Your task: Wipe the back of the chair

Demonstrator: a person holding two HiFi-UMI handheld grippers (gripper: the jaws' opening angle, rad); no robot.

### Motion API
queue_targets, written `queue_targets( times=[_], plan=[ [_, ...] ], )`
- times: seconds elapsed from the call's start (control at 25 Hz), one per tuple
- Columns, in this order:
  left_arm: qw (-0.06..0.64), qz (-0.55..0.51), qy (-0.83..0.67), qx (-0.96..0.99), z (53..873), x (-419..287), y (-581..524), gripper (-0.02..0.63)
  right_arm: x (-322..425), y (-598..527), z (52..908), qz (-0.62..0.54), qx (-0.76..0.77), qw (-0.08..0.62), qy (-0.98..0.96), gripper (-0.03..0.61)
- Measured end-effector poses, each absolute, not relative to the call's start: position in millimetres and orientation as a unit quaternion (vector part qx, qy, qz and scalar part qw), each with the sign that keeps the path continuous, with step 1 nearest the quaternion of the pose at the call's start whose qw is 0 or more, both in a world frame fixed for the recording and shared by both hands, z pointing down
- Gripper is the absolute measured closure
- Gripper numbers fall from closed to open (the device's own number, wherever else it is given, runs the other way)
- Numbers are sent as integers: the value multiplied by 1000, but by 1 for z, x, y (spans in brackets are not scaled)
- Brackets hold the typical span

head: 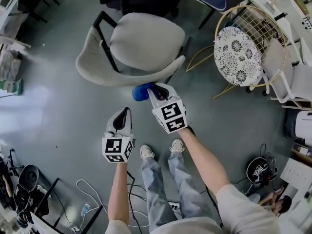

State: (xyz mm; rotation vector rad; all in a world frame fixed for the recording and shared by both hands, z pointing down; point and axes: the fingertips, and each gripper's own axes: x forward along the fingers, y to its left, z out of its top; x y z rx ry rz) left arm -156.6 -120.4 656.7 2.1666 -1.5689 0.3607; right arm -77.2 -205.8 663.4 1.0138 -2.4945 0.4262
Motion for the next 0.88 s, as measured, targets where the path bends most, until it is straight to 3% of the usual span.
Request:
queue_targets(
  times=[0.88],
  plan=[
    [227,141,-537,800,668,-95,-164,611,47,-278,699,162,432,241,-854,543]
  ],
)
